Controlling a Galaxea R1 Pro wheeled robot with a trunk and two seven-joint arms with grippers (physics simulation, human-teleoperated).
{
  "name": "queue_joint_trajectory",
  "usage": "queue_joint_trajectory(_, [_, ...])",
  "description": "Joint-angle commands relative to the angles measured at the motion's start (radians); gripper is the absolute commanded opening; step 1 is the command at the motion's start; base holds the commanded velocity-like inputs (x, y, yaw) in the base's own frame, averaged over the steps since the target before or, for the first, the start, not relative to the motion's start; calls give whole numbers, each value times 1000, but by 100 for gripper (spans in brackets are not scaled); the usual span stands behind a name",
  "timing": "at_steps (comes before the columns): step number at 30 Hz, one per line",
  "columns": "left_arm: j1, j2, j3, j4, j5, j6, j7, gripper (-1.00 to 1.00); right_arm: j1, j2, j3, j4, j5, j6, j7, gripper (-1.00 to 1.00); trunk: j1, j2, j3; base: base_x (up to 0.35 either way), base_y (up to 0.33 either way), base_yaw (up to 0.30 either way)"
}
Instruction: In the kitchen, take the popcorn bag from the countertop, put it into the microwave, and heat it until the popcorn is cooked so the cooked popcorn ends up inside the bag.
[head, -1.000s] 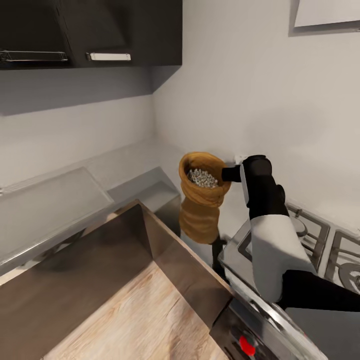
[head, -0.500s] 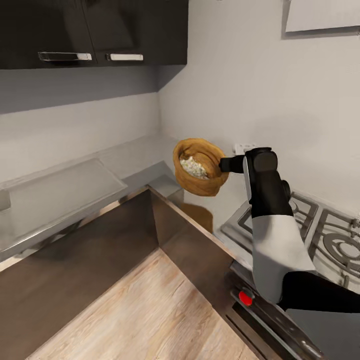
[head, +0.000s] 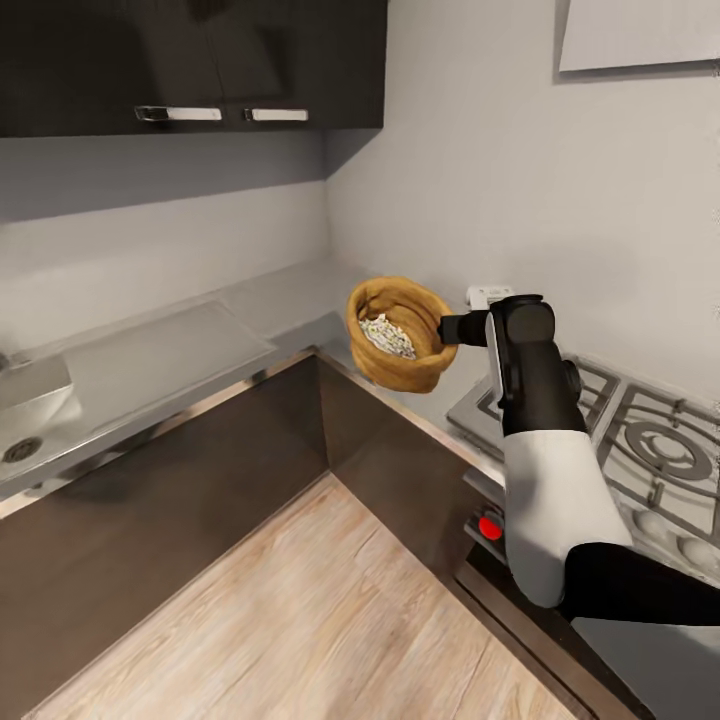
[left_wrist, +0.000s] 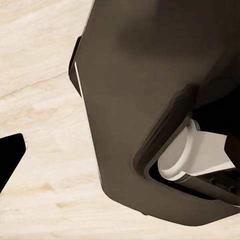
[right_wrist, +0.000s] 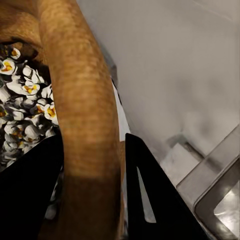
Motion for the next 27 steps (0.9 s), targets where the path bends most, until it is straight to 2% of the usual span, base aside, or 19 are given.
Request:
queue_joint_trajectory(1, [0, -1, 2, 0, 1, -2, 1, 100, -1, 1, -3, 0, 10, 3, 9, -100, 0, -1, -1, -334, 126, 0])
queue_joint_trajectory(16, [0, -3, 1, 3, 1, -2, 1, 100, -1, 1, -4, 21, 10, 3, -2, -100, 0, -1, -1, -334, 138, 0])
queue_joint_trajectory(20, [0, 1, -3, 2, 2, -1, -1, 100, -1, 1, -5, 81, 10, 3, -3, -100, 0, -1, 2, -300, 92, 0])
queue_joint_trajectory(27, [0, 3, -4, 2, 2, -1, -2, 100, -1, 1, -8, 213, 10, 3, -3, -100, 0, -1, 13, -34, 4, 0])
